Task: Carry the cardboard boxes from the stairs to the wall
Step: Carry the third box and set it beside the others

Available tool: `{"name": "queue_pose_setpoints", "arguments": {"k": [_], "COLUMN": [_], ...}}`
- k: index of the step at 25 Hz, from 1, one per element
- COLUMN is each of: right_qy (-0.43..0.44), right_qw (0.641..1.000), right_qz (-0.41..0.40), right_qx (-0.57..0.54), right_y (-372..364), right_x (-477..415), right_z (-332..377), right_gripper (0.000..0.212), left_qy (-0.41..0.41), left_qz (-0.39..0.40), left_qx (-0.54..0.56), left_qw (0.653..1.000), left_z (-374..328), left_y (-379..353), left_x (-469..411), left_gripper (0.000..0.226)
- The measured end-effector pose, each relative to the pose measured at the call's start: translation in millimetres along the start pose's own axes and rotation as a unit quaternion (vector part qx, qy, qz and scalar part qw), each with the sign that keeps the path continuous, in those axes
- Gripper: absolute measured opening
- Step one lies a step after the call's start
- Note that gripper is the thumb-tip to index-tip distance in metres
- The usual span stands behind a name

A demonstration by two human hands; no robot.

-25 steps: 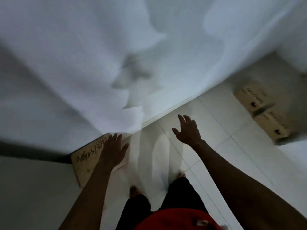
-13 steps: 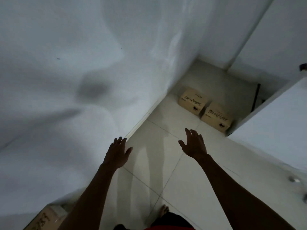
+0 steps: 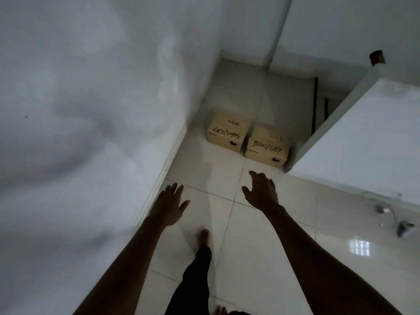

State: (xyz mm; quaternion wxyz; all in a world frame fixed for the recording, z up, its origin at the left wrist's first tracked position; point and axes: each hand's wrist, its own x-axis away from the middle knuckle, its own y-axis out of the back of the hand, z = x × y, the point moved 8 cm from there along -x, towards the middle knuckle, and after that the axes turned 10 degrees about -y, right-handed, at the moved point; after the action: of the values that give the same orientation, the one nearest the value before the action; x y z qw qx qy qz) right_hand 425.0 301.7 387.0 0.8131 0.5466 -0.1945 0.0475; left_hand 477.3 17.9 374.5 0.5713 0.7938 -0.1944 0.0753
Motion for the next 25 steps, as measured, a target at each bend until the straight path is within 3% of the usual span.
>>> {"name": "queue_pose_setpoints", "arguments": {"k": [9, 14, 22, 25], "right_qy": [-0.107, -0.168, -0.146, -0.176], "right_qw": [0.992, 0.978, 0.984, 0.976], "right_qz": [0.009, 0.071, 0.086, 0.08], "right_qx": [-0.073, -0.101, -0.062, -0.102], "right_y": [3.0, -65.3, -210.8, -254.9], "right_x": [-204.9, -351.7, -611.8, -689.8], "right_z": [-19.5, -57.8, -93.5, -103.0], "right_gripper": [0.06, 0.058, 0.059, 0.057], "left_qy": [-0.026, 0.006, -0.018, -0.025], "left_qz": [0.043, 0.083, 0.104, 0.113], "left_qx": [0.006, 0.047, 0.031, 0.03], "left_qw": [0.999, 0.995, 0.994, 0.993], "left_z": [11.1, 33.2, 99.1, 135.5], "left_y": [40.8, -23.0, -167.2, -207.3], "left_x": [-262.8, -437.1, -724.5, -803.0], "left_gripper": [0.066, 0.067, 0.067, 0.068]}}
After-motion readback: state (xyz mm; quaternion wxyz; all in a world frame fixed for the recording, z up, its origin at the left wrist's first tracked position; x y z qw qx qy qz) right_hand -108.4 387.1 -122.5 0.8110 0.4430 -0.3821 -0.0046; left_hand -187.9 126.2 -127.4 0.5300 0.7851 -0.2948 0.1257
